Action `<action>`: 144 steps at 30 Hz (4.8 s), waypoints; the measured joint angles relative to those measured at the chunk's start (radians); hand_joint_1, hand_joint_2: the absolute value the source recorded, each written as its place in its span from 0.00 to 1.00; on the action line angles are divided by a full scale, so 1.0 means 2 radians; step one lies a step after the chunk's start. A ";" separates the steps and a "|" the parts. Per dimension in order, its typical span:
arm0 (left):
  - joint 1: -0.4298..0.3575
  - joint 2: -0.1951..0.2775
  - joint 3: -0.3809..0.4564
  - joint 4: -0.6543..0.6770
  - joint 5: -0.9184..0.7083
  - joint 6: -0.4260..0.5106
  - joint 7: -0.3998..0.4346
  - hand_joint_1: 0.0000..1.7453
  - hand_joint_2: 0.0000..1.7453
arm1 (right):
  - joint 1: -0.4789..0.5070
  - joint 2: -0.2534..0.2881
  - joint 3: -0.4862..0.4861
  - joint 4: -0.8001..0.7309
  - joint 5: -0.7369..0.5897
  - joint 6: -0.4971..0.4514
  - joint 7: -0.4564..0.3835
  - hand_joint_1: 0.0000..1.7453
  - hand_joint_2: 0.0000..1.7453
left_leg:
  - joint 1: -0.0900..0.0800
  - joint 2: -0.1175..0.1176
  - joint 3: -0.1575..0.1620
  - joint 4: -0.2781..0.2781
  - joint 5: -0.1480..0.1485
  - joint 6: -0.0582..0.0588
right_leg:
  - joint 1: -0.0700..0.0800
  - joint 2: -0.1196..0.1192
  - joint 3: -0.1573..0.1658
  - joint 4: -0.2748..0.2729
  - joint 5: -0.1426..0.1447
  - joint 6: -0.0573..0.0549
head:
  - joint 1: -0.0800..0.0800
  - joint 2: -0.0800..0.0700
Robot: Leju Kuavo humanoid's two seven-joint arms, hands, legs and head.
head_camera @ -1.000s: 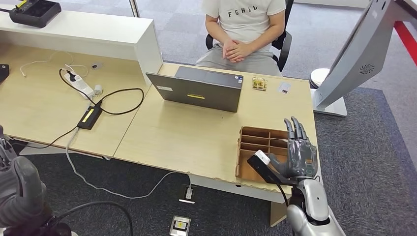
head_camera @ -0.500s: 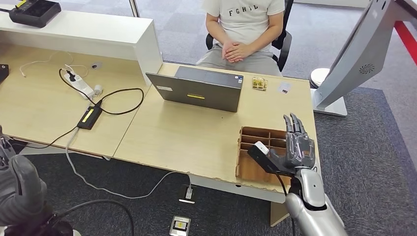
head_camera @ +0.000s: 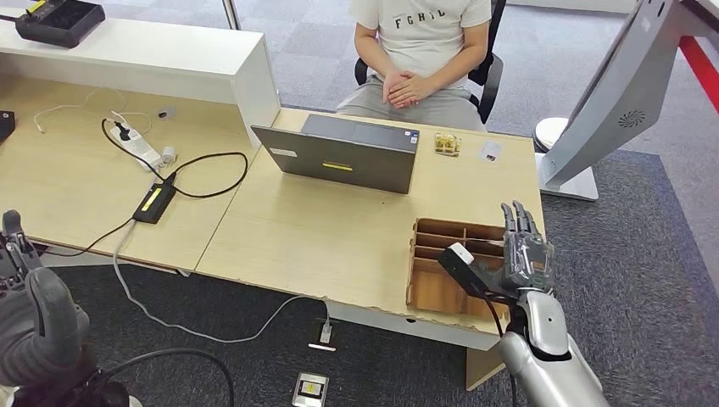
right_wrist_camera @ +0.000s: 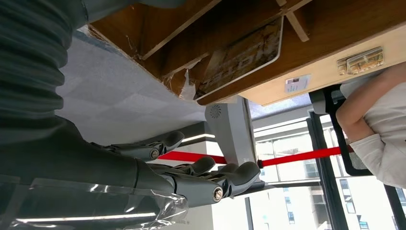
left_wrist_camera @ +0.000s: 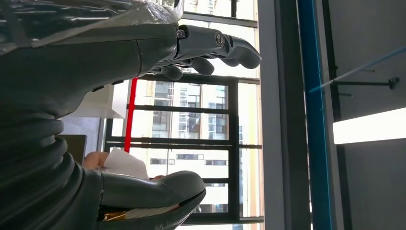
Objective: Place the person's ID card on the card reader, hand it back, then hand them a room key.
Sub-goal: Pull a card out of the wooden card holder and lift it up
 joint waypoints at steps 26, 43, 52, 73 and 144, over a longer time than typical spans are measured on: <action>-0.003 -0.001 0.007 0.023 0.010 -0.036 0.000 0.13 1.00 | 0.003 -0.009 0.001 -0.018 0.005 0.023 -0.011 0.91 1.00 | 0.000 0.000 0.000 0.000 0.000 0.000 | 0.000 0.000 0.000 0.000 0.000 0.000 | 0.000 0.000; -0.003 -0.001 0.007 0.022 0.001 -0.015 0.000 0.13 1.00 | 0.003 -0.002 0.004 -0.018 0.008 0.022 -0.010 0.00 1.00 | 0.000 0.000 0.000 0.000 0.000 0.000 | 0.000 0.000 0.000 0.000 0.000 0.000 | 0.000 0.000; -0.003 -0.002 0.007 0.021 0.001 -0.016 0.000 0.13 1.00 | 0.003 -0.002 0.006 -0.018 0.008 0.022 -0.007 0.00 1.00 | 0.000 0.000 0.000 0.000 0.000 0.000 | 0.000 0.000 0.000 0.000 0.000 0.000 | 0.000 0.000; -0.008 -0.005 0.007 0.022 0.006 -0.027 0.000 0.19 1.00 | 0.011 0.009 0.013 -0.081 -0.031 0.040 -0.031 0.00 1.00 | 0.000 0.000 0.000 0.000 0.000 0.000 | 0.000 0.000 0.000 0.000 0.000 0.000 | 0.000 0.000; -0.013 -0.008 0.006 0.023 0.022 -0.035 0.000 0.21 1.00 | -0.007 -0.001 0.017 -0.013 -0.004 0.022 -0.006 1.00 1.00 | 0.000 0.000 0.000 0.000 0.000 0.000 | 0.000 0.000 0.000 0.000 0.000 0.000 | 0.000 0.000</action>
